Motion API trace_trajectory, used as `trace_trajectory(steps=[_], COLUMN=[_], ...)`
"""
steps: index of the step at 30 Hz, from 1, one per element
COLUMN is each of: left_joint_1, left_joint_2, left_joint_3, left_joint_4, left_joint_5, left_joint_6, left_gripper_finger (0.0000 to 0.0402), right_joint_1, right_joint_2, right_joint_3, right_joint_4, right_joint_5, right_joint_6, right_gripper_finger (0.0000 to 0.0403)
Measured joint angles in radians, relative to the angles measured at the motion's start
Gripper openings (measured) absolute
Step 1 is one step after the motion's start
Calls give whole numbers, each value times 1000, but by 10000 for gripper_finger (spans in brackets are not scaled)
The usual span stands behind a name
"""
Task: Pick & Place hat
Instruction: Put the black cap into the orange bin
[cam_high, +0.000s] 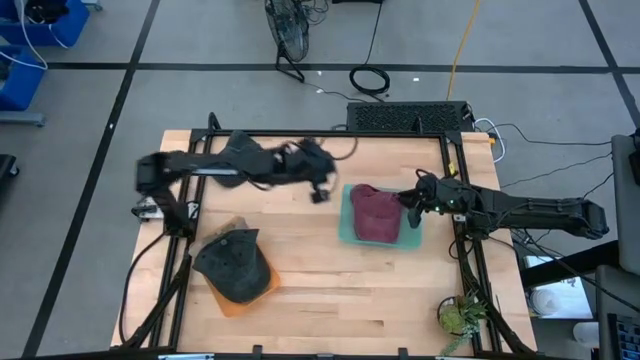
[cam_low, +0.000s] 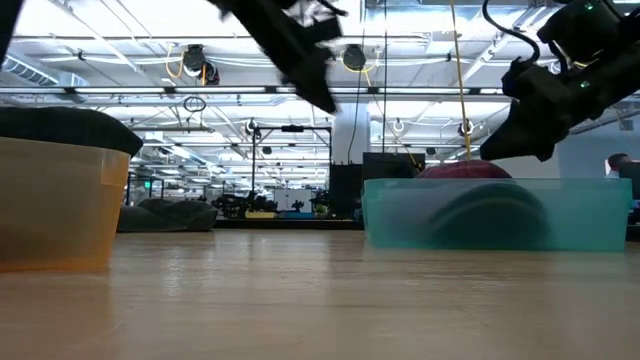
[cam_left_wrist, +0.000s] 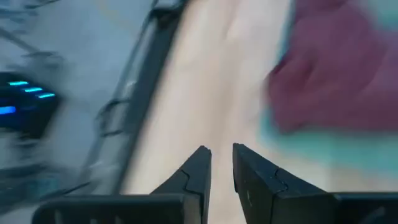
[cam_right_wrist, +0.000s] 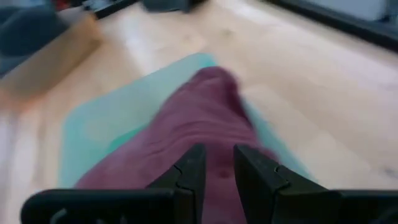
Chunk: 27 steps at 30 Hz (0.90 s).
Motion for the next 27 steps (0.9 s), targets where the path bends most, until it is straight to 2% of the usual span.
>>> trace_trajectory(steps=[5,8,13,17,20,24,27], left_joint_1=[44,77,190,310,386,449,472], left_joint_2=[-182,-253,-285,-262,-228,-164,-84], left_joint_3=[0,0,0,0,-2,0,0], left_joint_4=[-284,-361,-598,-721,-761,-849,-955], left_joint_5=[-246,-328,-276,-155,-86,-86,-127], left_joint_6=[216,260,202,188,294,457,489], left_gripper_finger=[72,72,72,72,72,72,78], right_joint_1=[0,0,0,0,0,0,0], right_joint_2=[-1,-1,-1,-1,-1,0,0], right_joint_3=[0,0,0,0,0,0,-11], right_joint_4=[6,6,6,8,15,15,32], right_joint_5=[-121,-165,-212,-211,-211,-212,-213], right_joint_6=[-62,-65,-66,-88,-96,-96,-96], right_gripper_finger=[73,73,73,73,73,73,73])
